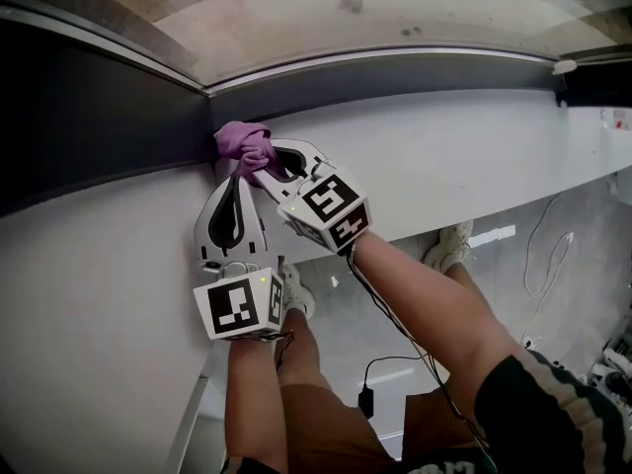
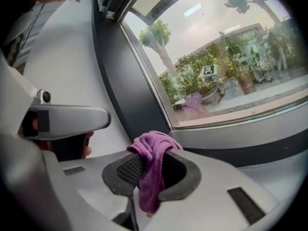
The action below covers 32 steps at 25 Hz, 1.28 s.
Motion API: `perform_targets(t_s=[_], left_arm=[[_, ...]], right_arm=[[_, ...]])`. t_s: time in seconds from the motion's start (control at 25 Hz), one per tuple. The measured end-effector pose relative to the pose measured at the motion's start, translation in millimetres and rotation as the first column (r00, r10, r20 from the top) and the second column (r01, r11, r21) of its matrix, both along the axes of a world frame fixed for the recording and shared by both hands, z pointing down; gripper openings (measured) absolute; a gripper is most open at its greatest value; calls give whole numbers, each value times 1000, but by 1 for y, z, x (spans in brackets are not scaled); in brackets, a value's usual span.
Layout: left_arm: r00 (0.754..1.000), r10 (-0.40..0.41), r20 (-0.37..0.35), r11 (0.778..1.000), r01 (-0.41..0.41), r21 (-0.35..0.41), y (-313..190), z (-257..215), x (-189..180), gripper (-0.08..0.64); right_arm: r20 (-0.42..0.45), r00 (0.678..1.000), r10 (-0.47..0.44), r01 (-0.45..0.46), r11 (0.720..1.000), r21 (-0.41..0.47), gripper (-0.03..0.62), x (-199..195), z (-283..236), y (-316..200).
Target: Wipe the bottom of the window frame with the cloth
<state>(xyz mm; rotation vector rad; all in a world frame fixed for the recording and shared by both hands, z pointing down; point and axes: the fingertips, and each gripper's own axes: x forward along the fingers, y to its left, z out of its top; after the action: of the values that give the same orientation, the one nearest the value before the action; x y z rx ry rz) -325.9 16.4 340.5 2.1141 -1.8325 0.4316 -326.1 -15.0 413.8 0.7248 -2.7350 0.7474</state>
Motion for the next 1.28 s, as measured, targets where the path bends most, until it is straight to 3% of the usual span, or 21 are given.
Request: perform_targets(t_s=[0.28,0.4,0.56,0.76,1.28], left_arm=[[998,-57,-39,995,53,-84,5,27,-16,8],[997,-69,-27,994,66,-89,5,25,-17,8],[998,-40,-42,993,35,-112,6,28,-10,8],[999,31,34,992,-26,-125,6,27,-1,8],[994,100,34,984,-94,-150,-19,32,72,8]], right_arm=[[-96,995,-40,36,998,-46,80,-6,33,4],[-72,996,-57,52,996,-69,80,-10,30,4],[-73,995,-73,67,995,-76,80,-9,33,5],[-75,995,-71,65,995,-80,80,-3,32,-1],[-153,987,-39,25,995,-94,80,99,46,-24]])
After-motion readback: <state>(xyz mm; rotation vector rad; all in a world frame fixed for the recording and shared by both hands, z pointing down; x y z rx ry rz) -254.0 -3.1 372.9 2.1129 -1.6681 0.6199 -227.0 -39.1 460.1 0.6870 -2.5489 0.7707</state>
